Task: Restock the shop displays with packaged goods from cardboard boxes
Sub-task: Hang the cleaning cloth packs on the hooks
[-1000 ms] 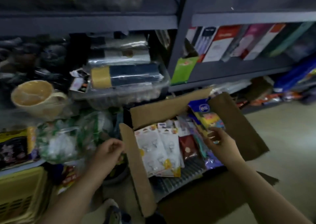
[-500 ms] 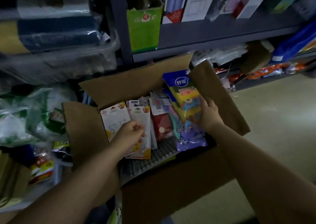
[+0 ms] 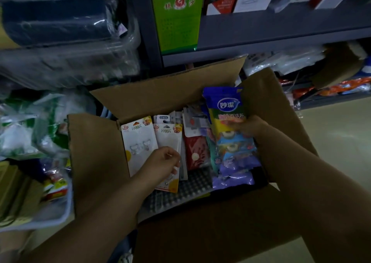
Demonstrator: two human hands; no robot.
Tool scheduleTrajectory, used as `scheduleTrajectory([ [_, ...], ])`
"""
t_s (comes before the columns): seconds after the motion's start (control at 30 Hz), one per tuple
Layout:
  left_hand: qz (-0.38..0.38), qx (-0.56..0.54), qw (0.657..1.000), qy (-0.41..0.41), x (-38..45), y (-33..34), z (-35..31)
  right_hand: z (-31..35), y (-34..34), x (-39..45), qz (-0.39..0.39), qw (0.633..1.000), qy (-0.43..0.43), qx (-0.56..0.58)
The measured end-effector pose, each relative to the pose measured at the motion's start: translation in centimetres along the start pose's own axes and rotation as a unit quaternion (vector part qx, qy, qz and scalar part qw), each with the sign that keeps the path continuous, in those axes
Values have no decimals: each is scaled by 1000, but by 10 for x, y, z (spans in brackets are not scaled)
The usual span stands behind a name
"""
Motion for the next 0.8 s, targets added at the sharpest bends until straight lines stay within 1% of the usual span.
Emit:
scheduleTrajectory([
  [0.07,0,-7,1000,-6,-1,1,3,-5,4,-7,47,999,17,2],
  [0.17,0,-14,1000,-8,-3,0,8,-17,6,-10,67,997,28,35],
  [0.37,-6,-12,1000,-13,-7,-6,15,-30,12,-13,48,995,51,73],
  [0.57,-13,-19,1000,-15,-12,-11,18,-22,16,-35,23,987,-11,157],
  [0.67,-23,-41,999,-12,-19,-20,14,-7,23,-62,84,981,-45,170],
  [0.73,-21,-81,996,-8,-26,-30,7,6,37,-85,130,974,-63,177],
  [0.8,-5,-133,991,-5,-34,-41,-1,19,55,-105,156,966,-88,187],
])
Point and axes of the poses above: each hand's wrist, its own x-axis towards the middle knuckle, its own y-axis out of the palm, z = x × y, the point moved 5 cm from there along x, towards the middle knuckle, and after that the axes turned 12 degrees about x, right-handed, at the moved point
